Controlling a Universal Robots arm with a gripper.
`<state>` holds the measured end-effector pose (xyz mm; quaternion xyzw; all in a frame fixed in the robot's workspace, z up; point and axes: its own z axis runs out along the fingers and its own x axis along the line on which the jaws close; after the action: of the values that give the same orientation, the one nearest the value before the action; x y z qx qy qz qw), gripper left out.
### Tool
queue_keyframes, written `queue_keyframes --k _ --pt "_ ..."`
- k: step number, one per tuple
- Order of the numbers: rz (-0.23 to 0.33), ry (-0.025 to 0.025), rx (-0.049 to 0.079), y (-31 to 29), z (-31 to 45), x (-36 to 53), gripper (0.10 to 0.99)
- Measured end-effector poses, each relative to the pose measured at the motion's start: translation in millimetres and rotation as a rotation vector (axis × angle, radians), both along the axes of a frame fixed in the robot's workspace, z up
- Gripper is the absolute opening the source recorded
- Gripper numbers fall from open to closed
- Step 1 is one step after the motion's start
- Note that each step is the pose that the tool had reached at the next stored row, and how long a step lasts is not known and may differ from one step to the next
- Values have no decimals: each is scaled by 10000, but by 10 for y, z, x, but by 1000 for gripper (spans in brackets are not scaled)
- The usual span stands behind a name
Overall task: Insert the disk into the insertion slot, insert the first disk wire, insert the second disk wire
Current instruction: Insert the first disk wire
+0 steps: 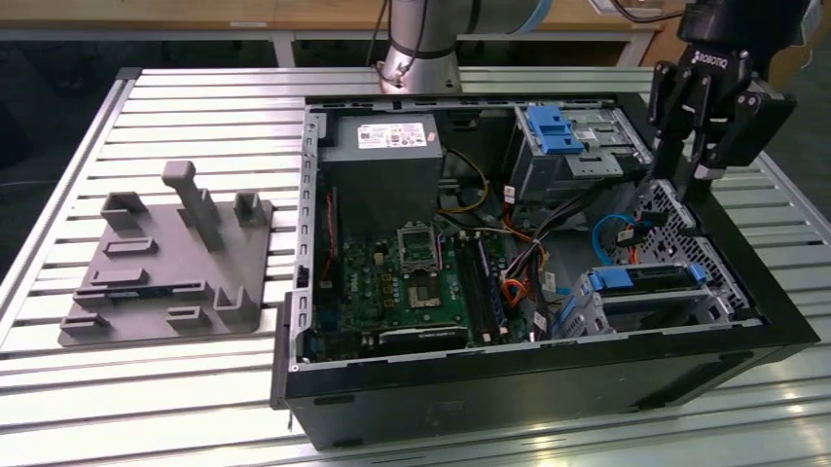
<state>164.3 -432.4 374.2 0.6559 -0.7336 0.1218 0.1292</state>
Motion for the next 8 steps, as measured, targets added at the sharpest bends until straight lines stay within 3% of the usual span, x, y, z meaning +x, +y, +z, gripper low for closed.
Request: queue_keyframes --k 8 --pt "-10 0 -5 0 -111 0 557"
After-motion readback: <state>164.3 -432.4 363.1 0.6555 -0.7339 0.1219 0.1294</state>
